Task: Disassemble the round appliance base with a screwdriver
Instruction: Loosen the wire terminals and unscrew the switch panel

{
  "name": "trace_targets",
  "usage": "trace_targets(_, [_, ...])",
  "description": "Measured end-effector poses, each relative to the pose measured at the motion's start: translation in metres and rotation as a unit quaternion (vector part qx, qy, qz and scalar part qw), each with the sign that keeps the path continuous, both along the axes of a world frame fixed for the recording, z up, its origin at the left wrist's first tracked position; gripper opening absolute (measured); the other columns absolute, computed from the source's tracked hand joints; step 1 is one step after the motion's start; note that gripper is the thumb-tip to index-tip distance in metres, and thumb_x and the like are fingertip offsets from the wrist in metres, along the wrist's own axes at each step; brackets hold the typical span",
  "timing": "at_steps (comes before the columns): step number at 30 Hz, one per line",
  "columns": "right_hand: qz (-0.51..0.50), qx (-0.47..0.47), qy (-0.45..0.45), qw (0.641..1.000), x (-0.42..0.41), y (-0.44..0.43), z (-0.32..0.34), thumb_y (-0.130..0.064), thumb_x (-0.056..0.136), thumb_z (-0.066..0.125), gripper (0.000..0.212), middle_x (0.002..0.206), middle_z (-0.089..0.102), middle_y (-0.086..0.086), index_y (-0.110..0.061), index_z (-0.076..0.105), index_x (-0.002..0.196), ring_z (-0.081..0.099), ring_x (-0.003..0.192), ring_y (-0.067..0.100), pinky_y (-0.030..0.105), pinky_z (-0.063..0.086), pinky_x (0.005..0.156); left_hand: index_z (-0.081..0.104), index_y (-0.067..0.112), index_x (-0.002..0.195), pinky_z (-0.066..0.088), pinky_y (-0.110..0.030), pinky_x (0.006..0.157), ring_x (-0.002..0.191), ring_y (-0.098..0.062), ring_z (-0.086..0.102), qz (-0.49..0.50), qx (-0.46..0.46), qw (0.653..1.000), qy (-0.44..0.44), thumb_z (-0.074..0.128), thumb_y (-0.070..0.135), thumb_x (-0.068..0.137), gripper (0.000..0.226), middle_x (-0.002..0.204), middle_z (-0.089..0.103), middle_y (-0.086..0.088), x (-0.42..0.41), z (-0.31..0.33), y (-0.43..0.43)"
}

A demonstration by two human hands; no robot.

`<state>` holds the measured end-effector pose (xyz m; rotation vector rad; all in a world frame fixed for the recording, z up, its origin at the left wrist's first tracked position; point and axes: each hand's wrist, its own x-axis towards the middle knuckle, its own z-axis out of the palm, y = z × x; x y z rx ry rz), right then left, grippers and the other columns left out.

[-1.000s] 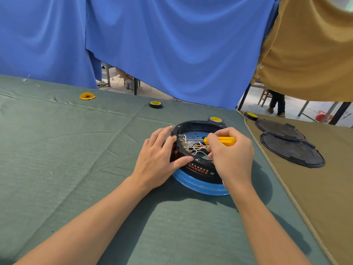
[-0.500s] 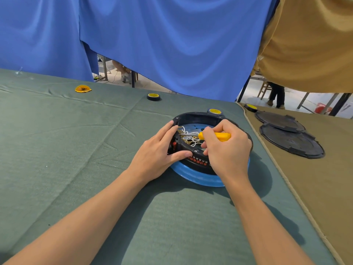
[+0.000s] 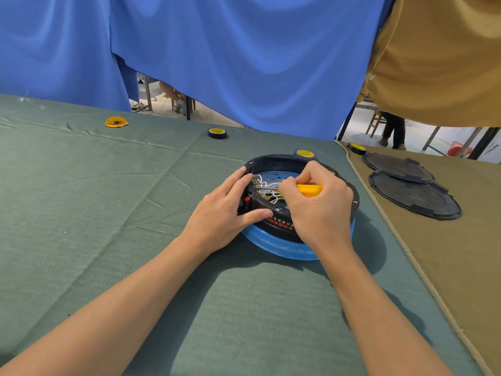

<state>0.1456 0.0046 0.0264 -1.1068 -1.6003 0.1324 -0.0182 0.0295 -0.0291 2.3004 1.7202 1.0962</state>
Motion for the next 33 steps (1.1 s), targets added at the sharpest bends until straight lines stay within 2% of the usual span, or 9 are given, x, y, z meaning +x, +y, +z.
trace_targets(2, [0.005,0.034,-0.052,0.998,-0.003,-0.001,0.003,-0.018,0.081,0.064,0.024,0.053,0.048,0.002,-0.009,0.050,0.064,0.046,0.063,0.020,0.025,0.035,0.060,0.038,0.019,0.147,0.037,-0.044,0.110,0.139,-0.019,0.039,0.002,0.005,1.000,-0.010,0.029,0.085,0.069,0.103,0.158,0.028,0.007,0.000,0.000,0.000])
trace_targets(5, [0.016,0.094,-0.121,0.988,-0.011,-0.002,0.002,-0.014,0.080,0.062,0.028,0.050,0.040,0.000,-0.012,0.040,0.064,0.039,0.048,0.019,0.030,0.035,0.049,0.043,0.017,0.144,0.040,-0.042,0.107,0.135,-0.019,0.044,0.000,0.018,1.000,-0.024,0.031,0.082,0.071,0.099,0.156,0.032,0.005,0.001,0.000,0.000])
trace_targets(8, [0.017,0.158,-0.163,0.974,-0.016,-0.007,-0.011,-0.009,0.080,0.060,0.032,0.056,0.036,-0.003,-0.021,0.032,0.072,0.034,0.050,0.017,0.032,0.033,0.046,0.047,0.013,0.141,0.045,-0.042,0.101,0.132,-0.021,0.048,-0.009,0.039,0.999,-0.032,0.041,0.071,0.078,0.086,0.154,0.036,0.001,0.001,-0.002,-0.001])
trace_targets(9, [0.016,0.170,-0.163,0.972,-0.015,-0.007,-0.016,-0.008,0.080,0.060,0.032,0.057,0.036,-0.003,-0.021,0.033,0.072,0.033,0.051,0.017,0.031,0.033,0.047,0.047,0.012,0.141,0.045,-0.043,0.101,0.132,-0.021,0.048,-0.009,0.044,0.998,-0.032,0.043,0.067,0.079,0.083,0.154,0.037,0.000,0.002,-0.002,-0.001])
trace_targets(11, [0.008,0.180,-0.144,0.973,-0.013,-0.005,-0.021,-0.008,0.082,0.059,0.027,0.058,0.037,-0.002,-0.018,0.038,0.069,0.034,0.051,0.016,0.029,0.032,0.047,0.046,0.014,0.142,0.043,-0.043,0.104,0.133,-0.020,0.046,-0.005,0.033,0.999,-0.026,0.038,0.073,0.077,0.089,0.155,0.035,0.002,0.002,-0.001,-0.001])
trace_targets(14, [-0.013,0.174,-0.051,0.983,-0.010,-0.001,-0.021,-0.009,0.084,0.057,0.027,0.053,0.039,-0.002,-0.008,0.043,0.061,0.035,0.047,0.015,0.027,0.031,0.045,0.041,0.018,0.145,0.038,-0.041,0.108,0.136,-0.020,0.042,0.005,0.010,1.000,-0.019,0.028,0.083,0.069,0.101,0.157,0.030,0.006,0.001,0.002,-0.001])
trace_targets(19, [-0.022,0.107,0.045,0.993,-0.008,-0.003,-0.019,-0.013,0.084,0.061,0.027,0.049,0.047,0.005,-0.002,0.050,0.061,0.046,0.046,0.020,0.039,0.041,0.045,0.041,0.019,0.145,0.039,-0.043,0.109,0.137,-0.020,0.041,0.015,0.016,1.000,-0.010,0.030,0.084,0.069,0.100,0.157,0.031,0.007,0.002,0.001,0.000])
trace_targets(29, [-0.003,0.087,0.027,0.996,-0.009,0.000,-0.016,-0.017,0.083,0.061,0.029,0.048,0.045,0.004,-0.005,0.048,0.061,0.047,0.053,0.023,0.037,0.041,0.047,0.040,0.018,0.145,0.039,-0.046,0.109,0.139,-0.019,0.038,0.009,0.019,1.000,-0.006,0.025,0.088,0.069,0.104,0.157,0.031,0.004,0.000,-0.001,0.002])
trace_targets(33, [0.003,0.093,0.004,0.996,-0.009,0.002,-0.014,-0.015,0.082,0.061,0.031,0.047,0.038,0.001,-0.006,0.043,0.059,0.043,0.054,0.023,0.030,0.037,0.048,0.038,0.020,0.146,0.037,-0.045,0.110,0.140,-0.017,0.036,0.009,0.011,1.000,-0.006,0.024,0.088,0.069,0.104,0.158,0.028,0.006,0.000,-0.001,0.003])
